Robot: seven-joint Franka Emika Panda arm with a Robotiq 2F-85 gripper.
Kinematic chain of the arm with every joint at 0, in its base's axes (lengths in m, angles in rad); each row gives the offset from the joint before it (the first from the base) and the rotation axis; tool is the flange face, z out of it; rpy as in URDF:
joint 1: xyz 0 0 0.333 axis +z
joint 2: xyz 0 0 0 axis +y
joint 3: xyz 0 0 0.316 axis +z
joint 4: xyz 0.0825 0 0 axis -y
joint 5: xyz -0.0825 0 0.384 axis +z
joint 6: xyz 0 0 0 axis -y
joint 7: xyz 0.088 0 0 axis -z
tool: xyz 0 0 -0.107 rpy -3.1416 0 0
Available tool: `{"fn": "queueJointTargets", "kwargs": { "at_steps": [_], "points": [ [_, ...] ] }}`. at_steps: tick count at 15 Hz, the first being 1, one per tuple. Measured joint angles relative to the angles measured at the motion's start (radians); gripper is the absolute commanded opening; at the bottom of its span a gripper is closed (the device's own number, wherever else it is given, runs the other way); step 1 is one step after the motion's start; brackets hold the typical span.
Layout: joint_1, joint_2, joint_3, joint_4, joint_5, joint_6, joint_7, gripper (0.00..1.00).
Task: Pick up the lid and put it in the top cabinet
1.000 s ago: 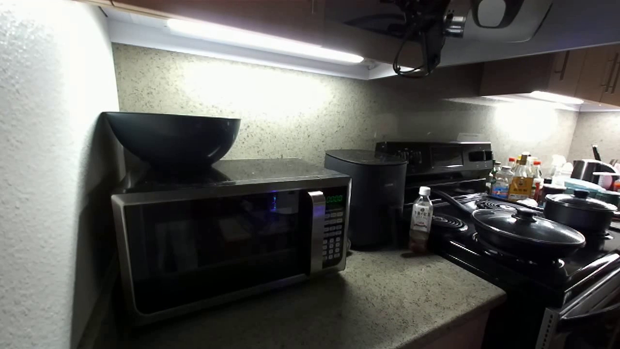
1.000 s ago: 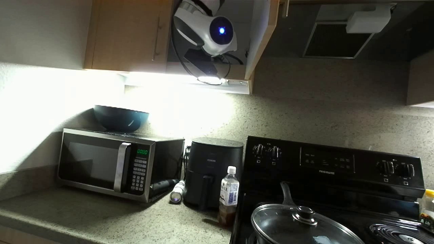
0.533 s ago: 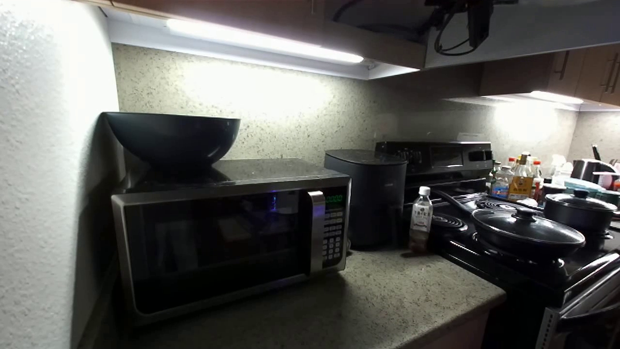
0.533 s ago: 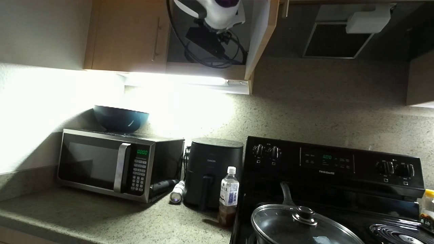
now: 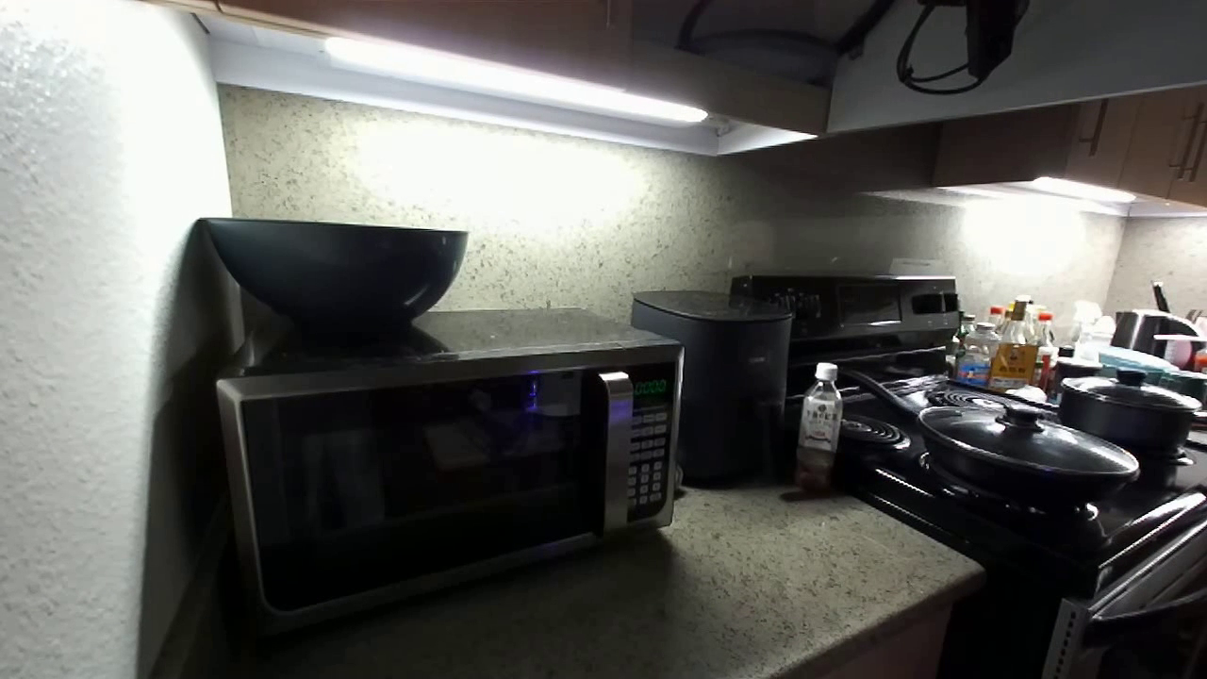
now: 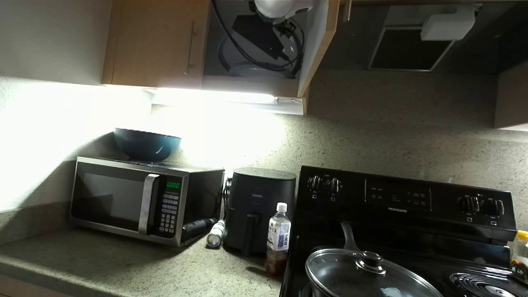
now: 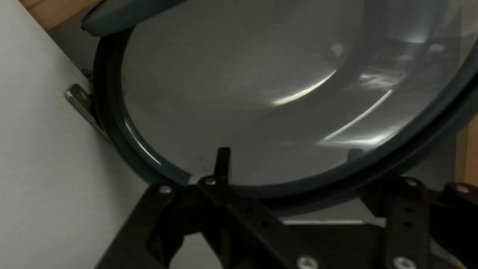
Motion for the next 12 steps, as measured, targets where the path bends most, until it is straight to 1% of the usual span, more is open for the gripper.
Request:
{"fn": "queueJointTargets", "kwargs": {
  "at_steps": [6,7,8,10,11,12],
  "points": [
    [0.002,0.033,0.007,-0.001,0.173,0.000,-0.080,0.12],
    [0.003,0.041,0.012,0.002,0.203,-0.004,-0.104,0.04],
    [0.008,0.052,0.019,0.009,0.239,-0.015,-0.140,0.01],
    [0.020,0.072,0.042,0.032,0.327,-0.058,-0.231,0.00],
    [0.028,0.082,0.057,0.047,0.373,-0.080,-0.273,0.02],
    [0.028,0.092,0.079,0.064,0.412,-0.105,-0.312,0.00]
  ]
}}
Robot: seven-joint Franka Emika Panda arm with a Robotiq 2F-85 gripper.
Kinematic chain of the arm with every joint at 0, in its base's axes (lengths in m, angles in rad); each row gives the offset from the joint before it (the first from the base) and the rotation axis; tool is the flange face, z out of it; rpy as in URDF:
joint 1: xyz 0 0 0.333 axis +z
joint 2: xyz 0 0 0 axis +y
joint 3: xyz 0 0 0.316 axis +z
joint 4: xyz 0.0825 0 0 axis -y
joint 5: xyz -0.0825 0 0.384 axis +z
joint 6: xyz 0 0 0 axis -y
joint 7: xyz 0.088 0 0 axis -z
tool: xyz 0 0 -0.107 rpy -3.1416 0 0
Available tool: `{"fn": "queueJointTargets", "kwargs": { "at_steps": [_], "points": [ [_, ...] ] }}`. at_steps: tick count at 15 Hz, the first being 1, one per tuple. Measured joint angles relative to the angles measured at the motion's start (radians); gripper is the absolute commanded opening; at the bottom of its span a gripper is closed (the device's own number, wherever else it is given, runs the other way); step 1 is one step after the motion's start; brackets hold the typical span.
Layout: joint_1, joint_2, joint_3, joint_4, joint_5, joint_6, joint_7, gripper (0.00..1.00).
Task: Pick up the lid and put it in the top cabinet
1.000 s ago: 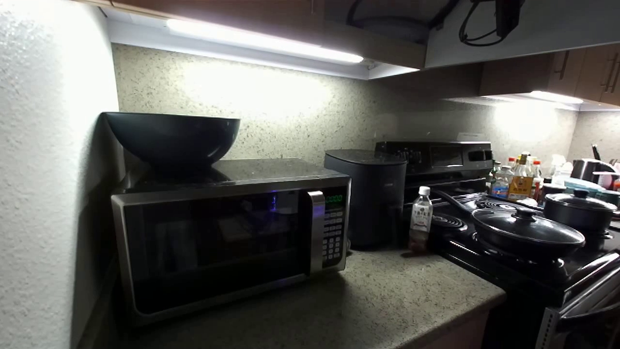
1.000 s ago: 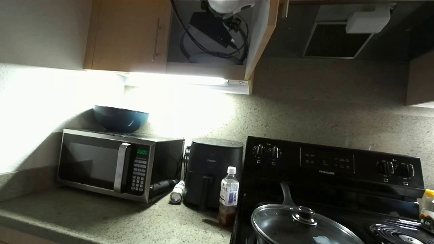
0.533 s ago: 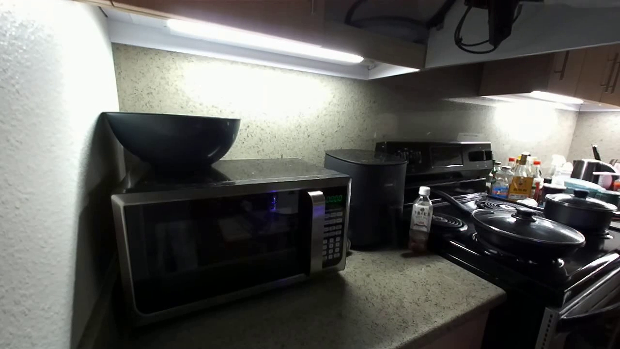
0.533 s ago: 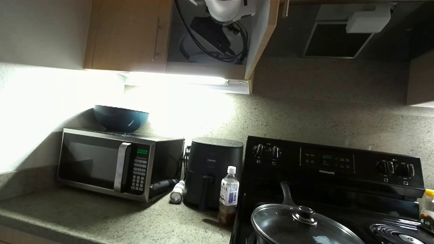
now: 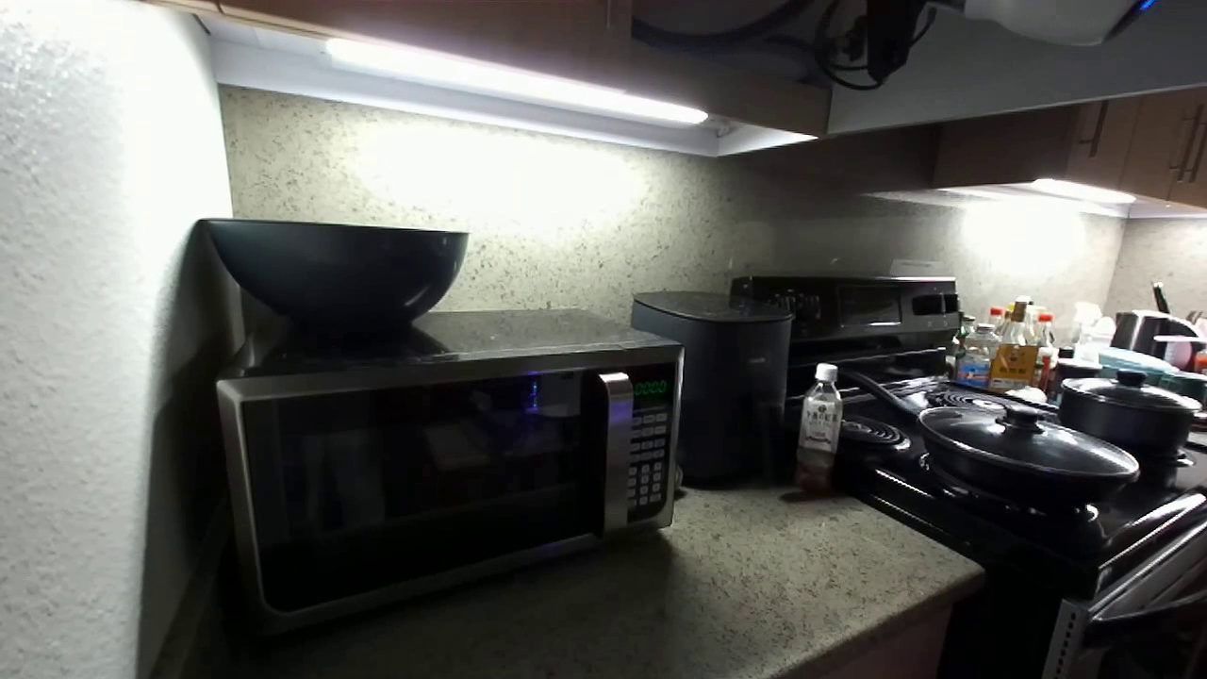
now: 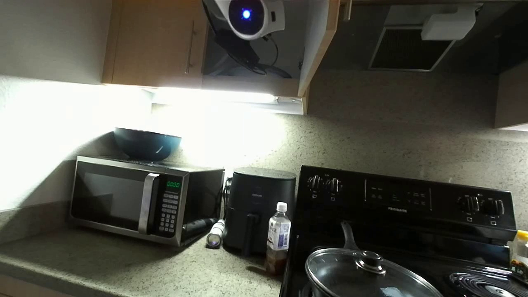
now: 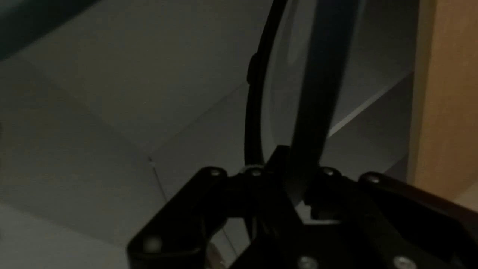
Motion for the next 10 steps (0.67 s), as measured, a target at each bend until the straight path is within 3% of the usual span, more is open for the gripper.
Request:
{"fn": "queueJointTargets", "kwargs": {
  "at_steps": [5,7,10],
  "points": [
    [-0.004,0.065,0.087,0.110,0.123,-0.049,-0.131,0.02],
    [-0.004,0.106,0.099,0.159,0.190,-0.049,-0.218,0.02],
    [-0.015,0.181,0.081,0.247,0.179,-0.048,-0.229,0.02]
  ]
}}
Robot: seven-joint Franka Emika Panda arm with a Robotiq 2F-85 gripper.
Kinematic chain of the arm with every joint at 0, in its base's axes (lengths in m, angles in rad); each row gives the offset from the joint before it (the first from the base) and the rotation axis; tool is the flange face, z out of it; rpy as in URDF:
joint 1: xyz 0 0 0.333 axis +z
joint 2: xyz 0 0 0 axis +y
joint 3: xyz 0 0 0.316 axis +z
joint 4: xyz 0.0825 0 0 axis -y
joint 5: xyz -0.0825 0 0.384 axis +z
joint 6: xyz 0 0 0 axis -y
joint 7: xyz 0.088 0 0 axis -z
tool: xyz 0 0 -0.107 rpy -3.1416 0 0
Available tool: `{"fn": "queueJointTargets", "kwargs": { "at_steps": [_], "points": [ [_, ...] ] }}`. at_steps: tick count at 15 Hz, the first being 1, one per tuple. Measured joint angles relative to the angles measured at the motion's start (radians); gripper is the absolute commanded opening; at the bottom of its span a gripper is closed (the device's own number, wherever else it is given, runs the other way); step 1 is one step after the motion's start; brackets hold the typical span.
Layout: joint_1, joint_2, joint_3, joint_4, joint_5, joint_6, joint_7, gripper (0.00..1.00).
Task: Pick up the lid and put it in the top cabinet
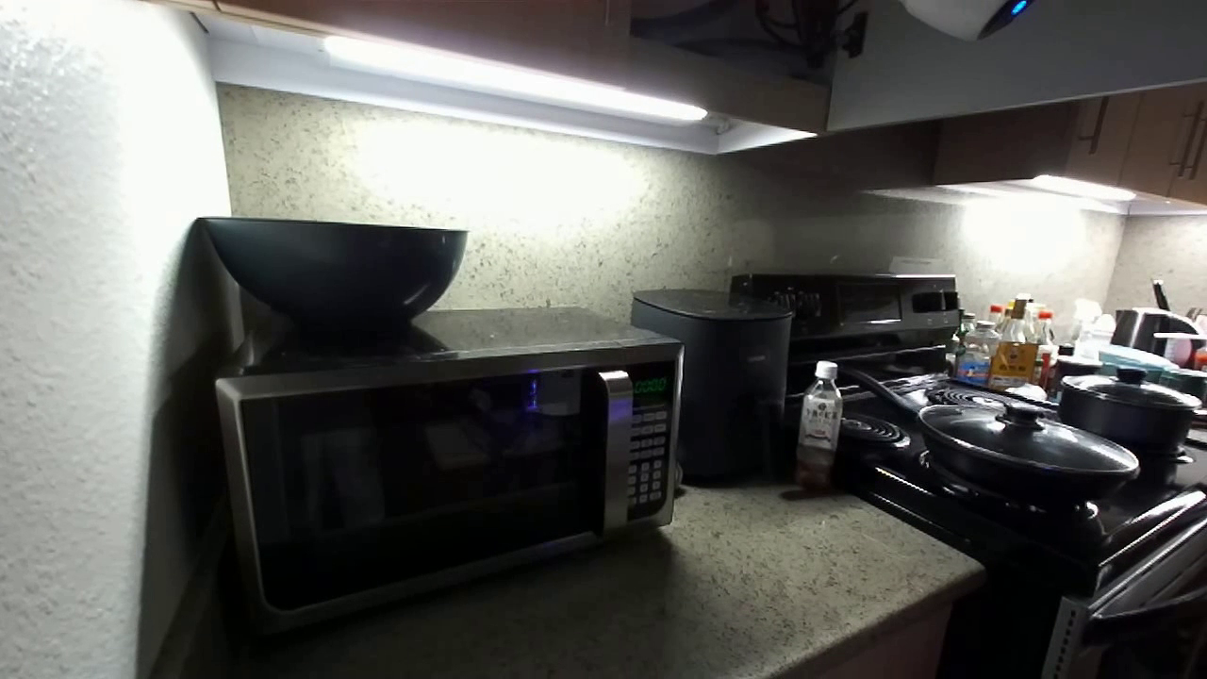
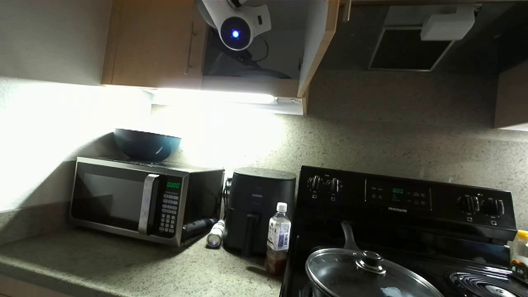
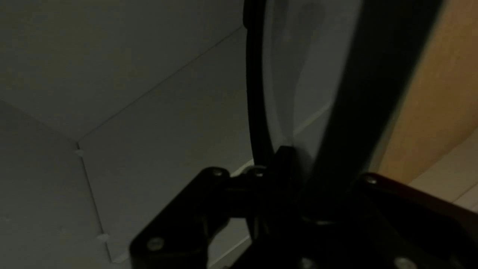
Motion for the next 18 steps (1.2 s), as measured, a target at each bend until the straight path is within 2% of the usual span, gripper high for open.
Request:
{"fn": "queueJointTargets", "kwargs": {
  "at_steps": [1,2,3,4,12,13,14,18],
  "points": [
    [-0.006,0.021,-0.012,0.024,0.000,0.000,0.000,0.02],
    [-0.011,0.039,-0.024,0.046,0.000,0.000,0.000,0.32],
    [-0.017,0.054,-0.035,0.065,-0.002,0.000,0.000,0.33],
    [-0.022,0.065,-0.044,0.079,-0.003,-0.002,-0.001,0.39],
    [-0.027,0.095,-0.045,0.094,-0.005,-0.004,-0.037,0.90],
    [-0.022,0.096,-0.042,0.086,-0.031,-0.005,-0.043,0.97],
    [-0.015,0.099,-0.040,0.082,-0.056,-0.006,-0.050,0.99],
    [0.006,0.127,-0.037,0.118,-0.006,-0.065,-0.245,1.00]
  ]
}}
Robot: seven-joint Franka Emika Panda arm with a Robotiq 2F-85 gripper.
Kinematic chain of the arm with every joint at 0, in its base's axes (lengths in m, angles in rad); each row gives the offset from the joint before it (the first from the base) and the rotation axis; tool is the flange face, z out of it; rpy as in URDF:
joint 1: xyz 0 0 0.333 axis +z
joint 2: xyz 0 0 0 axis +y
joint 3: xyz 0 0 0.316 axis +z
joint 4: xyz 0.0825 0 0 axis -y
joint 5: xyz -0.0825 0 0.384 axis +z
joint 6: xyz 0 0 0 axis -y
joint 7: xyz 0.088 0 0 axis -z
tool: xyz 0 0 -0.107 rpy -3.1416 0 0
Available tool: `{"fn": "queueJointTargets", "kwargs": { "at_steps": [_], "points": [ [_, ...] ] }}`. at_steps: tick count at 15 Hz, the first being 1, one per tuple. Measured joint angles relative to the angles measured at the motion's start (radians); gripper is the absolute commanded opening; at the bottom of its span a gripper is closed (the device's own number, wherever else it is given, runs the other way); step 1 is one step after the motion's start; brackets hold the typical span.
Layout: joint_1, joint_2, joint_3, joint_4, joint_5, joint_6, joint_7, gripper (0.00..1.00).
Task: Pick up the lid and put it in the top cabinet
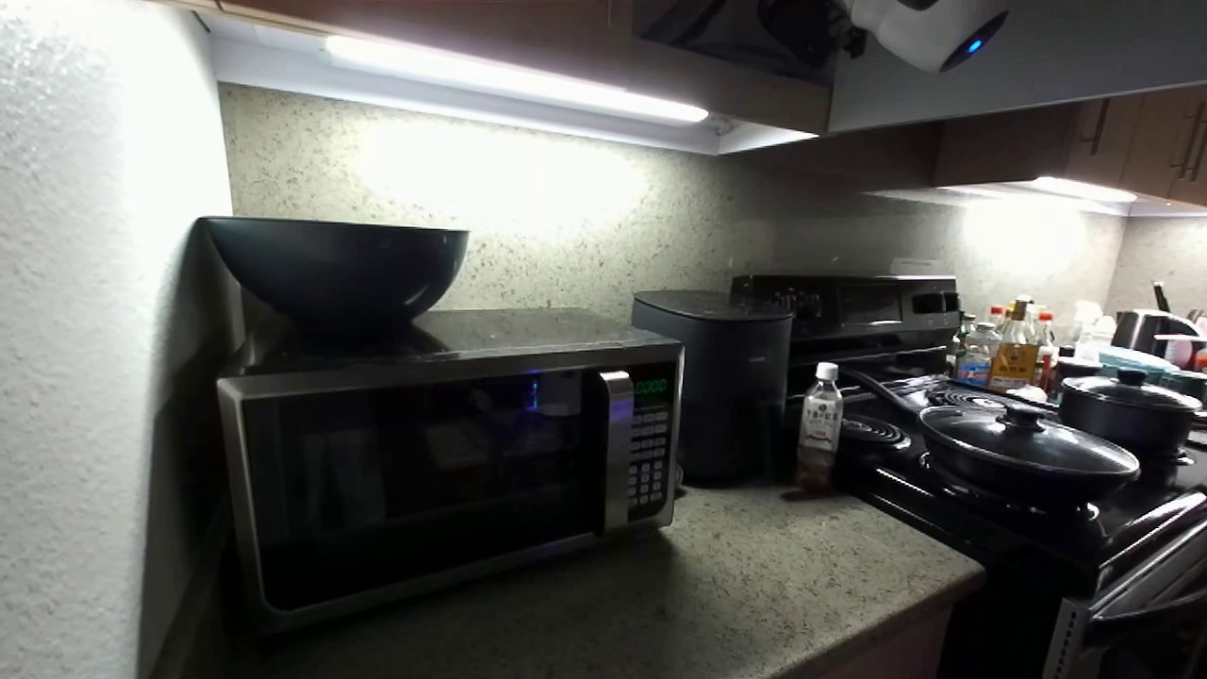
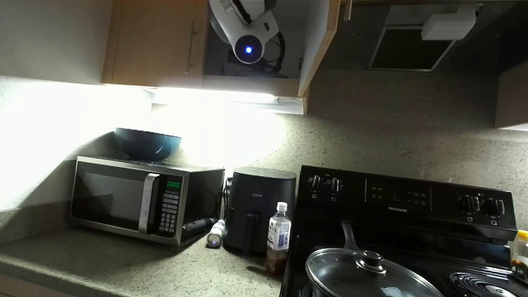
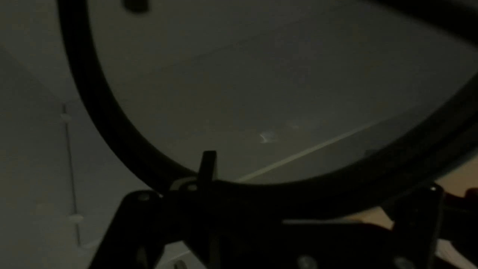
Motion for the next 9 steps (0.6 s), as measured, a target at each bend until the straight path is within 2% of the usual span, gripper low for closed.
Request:
{"fn": "queueJointTargets", "kwargs": {
  "at_steps": [4,9],
  "points": [
    [0.026,0.000,0.051,0.054,-0.011,-0.096,-0.080,1.00],
    [0.042,0.005,0.054,0.050,-0.021,-0.099,-0.086,1.00]
  ]
}}
